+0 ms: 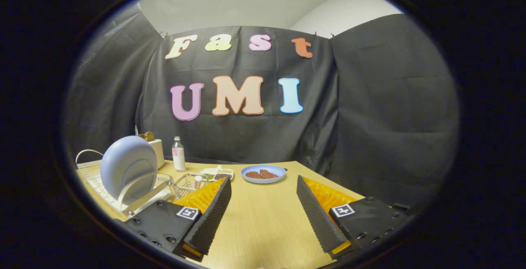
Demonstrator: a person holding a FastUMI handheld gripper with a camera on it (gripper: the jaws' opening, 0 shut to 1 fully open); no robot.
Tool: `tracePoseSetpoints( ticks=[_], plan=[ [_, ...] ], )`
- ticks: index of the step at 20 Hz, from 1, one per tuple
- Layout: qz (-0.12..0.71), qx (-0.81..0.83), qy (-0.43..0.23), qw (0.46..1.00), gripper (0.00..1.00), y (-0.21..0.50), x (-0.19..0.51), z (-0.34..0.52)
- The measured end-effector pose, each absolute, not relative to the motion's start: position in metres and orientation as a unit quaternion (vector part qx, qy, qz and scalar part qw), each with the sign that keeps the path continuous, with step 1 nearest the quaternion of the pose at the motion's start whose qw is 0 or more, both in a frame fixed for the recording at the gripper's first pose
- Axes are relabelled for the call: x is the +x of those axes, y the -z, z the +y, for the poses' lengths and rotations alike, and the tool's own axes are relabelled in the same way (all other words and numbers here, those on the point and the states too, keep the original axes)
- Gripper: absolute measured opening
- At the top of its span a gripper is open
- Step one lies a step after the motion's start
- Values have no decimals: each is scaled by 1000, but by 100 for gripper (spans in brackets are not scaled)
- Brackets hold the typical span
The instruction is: Take the plate from the dish rack, then take the spoon from the basket and place it into the plate.
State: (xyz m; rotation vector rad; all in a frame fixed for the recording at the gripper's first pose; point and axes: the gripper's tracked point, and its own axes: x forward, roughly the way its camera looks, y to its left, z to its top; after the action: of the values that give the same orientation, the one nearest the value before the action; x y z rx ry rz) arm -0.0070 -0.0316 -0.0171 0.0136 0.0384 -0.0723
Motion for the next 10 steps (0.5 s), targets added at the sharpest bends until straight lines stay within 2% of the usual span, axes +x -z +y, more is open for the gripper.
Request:
tracePoseSetpoints(
  ticks=[10],
  plan=[
    [16,35,9,999,100,-7,-11,5]
  ],
)
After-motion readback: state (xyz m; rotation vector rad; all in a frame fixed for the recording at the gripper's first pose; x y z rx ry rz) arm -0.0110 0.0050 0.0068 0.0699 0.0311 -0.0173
